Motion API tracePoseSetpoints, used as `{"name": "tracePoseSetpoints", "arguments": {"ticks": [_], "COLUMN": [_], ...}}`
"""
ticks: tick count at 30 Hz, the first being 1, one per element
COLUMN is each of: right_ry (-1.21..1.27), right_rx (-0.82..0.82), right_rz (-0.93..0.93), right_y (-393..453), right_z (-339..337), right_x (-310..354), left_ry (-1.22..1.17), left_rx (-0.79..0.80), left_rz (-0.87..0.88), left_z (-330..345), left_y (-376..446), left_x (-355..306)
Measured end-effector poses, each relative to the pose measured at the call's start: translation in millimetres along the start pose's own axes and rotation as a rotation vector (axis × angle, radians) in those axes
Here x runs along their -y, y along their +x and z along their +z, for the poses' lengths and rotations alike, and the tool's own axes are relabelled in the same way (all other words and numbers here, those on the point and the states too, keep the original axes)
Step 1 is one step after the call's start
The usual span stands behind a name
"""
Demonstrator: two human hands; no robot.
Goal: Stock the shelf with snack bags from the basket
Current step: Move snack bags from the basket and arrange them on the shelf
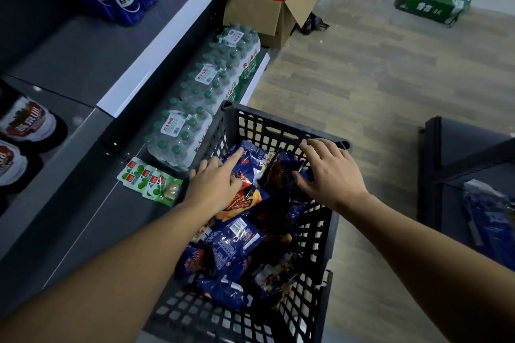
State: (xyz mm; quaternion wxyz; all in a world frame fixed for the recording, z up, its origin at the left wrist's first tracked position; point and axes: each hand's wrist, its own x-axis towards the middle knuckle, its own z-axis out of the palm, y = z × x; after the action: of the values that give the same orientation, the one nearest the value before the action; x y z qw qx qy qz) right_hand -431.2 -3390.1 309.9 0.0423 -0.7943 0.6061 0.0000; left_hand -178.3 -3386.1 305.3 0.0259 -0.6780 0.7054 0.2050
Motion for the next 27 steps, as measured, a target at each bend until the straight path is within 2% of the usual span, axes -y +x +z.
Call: {"name": "tracePoseSetpoints", "arguments": {"ticks": [8,10,14,17,19,24,27], "right_ry": [0.000,0.032,0.190,0.367,0.440,0.557,0.418], "right_rx": [0.102,0.100,0.195,0.255,0.218,0.080,0.086], "right_rz": [-0.037,0.096,0.545,0.656,0.599,0.313,0.210], "right_y": [27,32,36,38,41,44,48], "right_z": [28,40,58,68,71,53,33], "right_x": [25,35,46,44,43,47,46], "left_ry": [0.003,0.014,0.016,0.002,-0.005,0.002,0.010], "left_rx": [0.092,0.089,0.087,0.086,0.089,0.084,0.097], "left_rz": [-0.007,0.002,0.043,0.066,0.076,0.091,0.096], "left_z": [14,19,24,27,27,22,11], "left_y": [5,7,12,16,19,20,15], "left_x": [13,16,18,18,18,16,14]}}
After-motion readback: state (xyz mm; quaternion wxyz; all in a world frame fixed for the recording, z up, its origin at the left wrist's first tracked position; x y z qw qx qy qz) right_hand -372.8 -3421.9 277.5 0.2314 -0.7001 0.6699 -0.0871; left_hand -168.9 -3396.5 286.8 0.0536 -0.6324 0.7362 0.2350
